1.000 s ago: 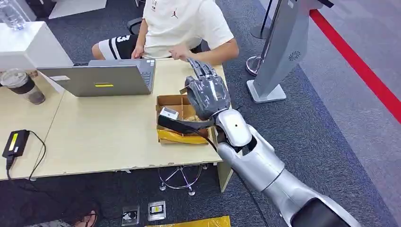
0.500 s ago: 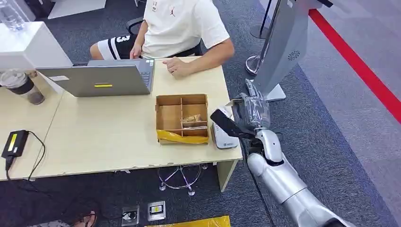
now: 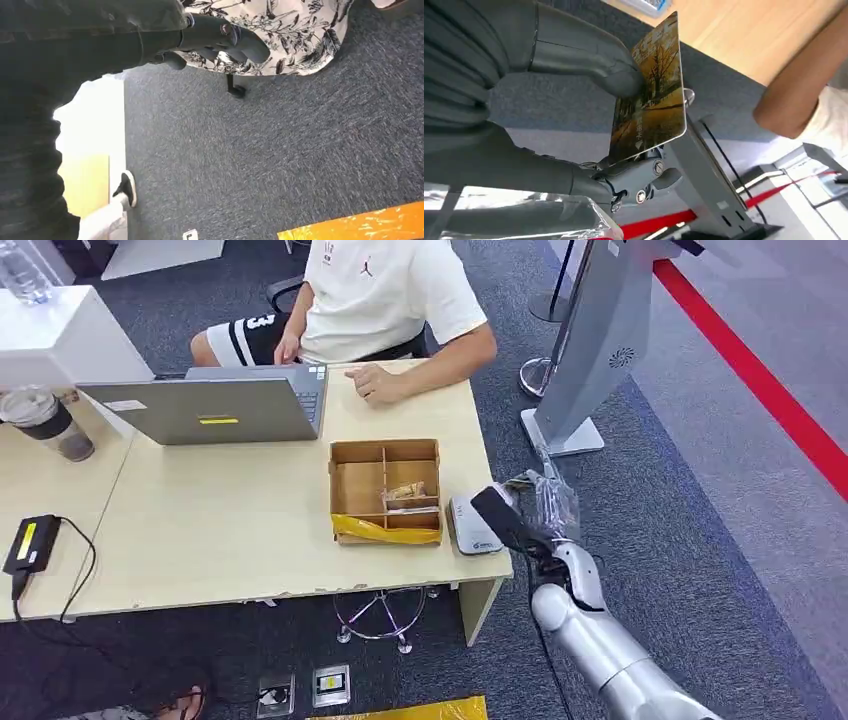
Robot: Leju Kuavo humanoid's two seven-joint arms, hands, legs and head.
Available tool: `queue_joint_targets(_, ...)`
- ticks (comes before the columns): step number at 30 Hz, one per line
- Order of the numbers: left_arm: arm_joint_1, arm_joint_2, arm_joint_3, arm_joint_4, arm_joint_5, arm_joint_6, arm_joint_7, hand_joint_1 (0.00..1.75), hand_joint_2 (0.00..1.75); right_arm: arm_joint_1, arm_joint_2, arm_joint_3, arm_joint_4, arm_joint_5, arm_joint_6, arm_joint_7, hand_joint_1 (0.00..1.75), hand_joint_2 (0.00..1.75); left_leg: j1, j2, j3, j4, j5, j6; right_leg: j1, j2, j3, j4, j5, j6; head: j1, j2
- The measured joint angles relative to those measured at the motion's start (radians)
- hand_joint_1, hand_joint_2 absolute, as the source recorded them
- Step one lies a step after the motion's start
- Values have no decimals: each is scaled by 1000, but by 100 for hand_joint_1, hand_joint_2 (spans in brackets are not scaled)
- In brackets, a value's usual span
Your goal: Pass the card to the sensor for recognition and then transmit it.
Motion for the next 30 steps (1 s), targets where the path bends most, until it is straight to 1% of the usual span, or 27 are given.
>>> queue_joint_targets(6, 0, 2, 0, 0, -13, -4, -16, 0, 175, 20, 0, 19, 21, -46, -7, -25, 175, 175, 0, 0, 0, 0, 0, 0, 0, 0, 0, 0, 0, 0, 0, 0)
queue_joint_targets(18, 0, 6, 0, 0, -15, -7, -25, 0, 175, 29, 7, 51, 42, -64, -12, -48, 175, 175, 0, 0, 0, 0, 0, 0, 0, 0, 0, 0, 0, 0, 0, 0)
queue_joint_targets(24, -1, 6, 0, 0, -18, -7, -25, 0, 175, 24, 28, 71, 49, -77, -28, -74, 175, 175, 0, 0, 0, 0, 0, 0, 0, 0, 0, 0, 0, 0, 0, 0)
queue_joint_targets(30, -1, 6, 0, 0, -20, -6, -25, 0, 175, 6, 43, 80, 48, -83, -30, -76, 175, 175, 0, 0, 0, 0, 0, 0, 0, 0, 0, 0, 0, 0, 0, 0)
